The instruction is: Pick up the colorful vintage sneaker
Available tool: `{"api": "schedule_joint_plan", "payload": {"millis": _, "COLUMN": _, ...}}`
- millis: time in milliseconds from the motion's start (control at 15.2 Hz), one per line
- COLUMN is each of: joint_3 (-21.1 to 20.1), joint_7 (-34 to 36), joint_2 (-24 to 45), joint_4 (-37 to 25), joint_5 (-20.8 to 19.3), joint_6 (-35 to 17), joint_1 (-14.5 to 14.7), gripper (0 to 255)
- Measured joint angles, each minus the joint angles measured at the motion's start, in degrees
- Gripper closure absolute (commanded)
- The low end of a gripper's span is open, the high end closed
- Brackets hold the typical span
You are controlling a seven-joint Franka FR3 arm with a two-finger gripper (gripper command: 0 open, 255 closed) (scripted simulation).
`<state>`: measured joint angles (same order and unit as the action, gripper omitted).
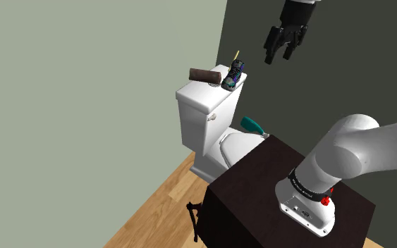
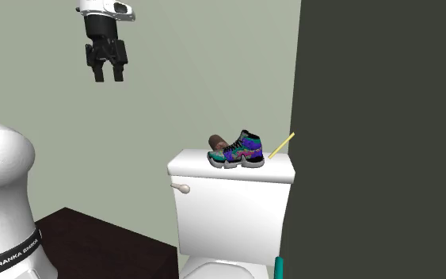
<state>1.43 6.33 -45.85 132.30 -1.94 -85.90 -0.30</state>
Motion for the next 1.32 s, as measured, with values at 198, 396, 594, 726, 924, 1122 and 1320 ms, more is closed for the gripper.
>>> {"api": "schedule_joint_plan", "payload": {"millis": 198, "joint_3": 1.22, "joint_7": -0.64, "joint_2": 2.27, "joint_4": -0.73, "joint_5": -0.23, "joint_6": -1.54, "joint_1": -0.42, "gripper": 0}}
{"api": "schedule_joint_plan", "payload": {"millis": 396, "joint_3": 3.53, "joint_7": -1.7, "joint_2": 6.78, "joint_4": -2.33, "joint_5": -0.24, "joint_6": -4.43, "joint_1": -1.16, "gripper": 0}}
{"api": "schedule_joint_plan", "payload": {"millis": 594, "joint_3": 6.29, "joint_7": -3.23, "joint_2": 12.63, "joint_4": -4.56, "joint_5": 0.03, "joint_6": -7.99, "joint_1": -1.83, "gripper": 0}}
{"api": "schedule_joint_plan", "payload": {"millis": 726, "joint_3": 7.95, "joint_7": -4.18, "joint_2": 16.34, "joint_4": -6.14, "joint_5": 0.55, "joint_6": -9.99, "joint_1": -2.17, "gripper": 0}}
{"api": "schedule_joint_plan", "payload": {"millis": 924, "joint_3": 10.63, "joint_7": -6.03, "joint_2": 22.04, "joint_4": -9.38, "joint_5": 1.67, "joint_6": -12.22, "joint_1": -2.7, "gripper": 0}}
{"api": "schedule_joint_plan", "payload": {"millis": 1122, "joint_3": 13.18, "joint_7": -8.05, "joint_2": 29.05, "joint_4": -13.71, "joint_5": 3.63, "joint_6": -14.45, "joint_1": -3.03, "gripper": 0}}
{"api": "schedule_joint_plan", "payload": {"millis": 1320, "joint_3": 15.46, "joint_7": -10.18, "joint_2": 35.0, "joint_4": -17.71, "joint_5": 5.98, "joint_6": -15.7, "joint_1": -3.66, "gripper": 0}}
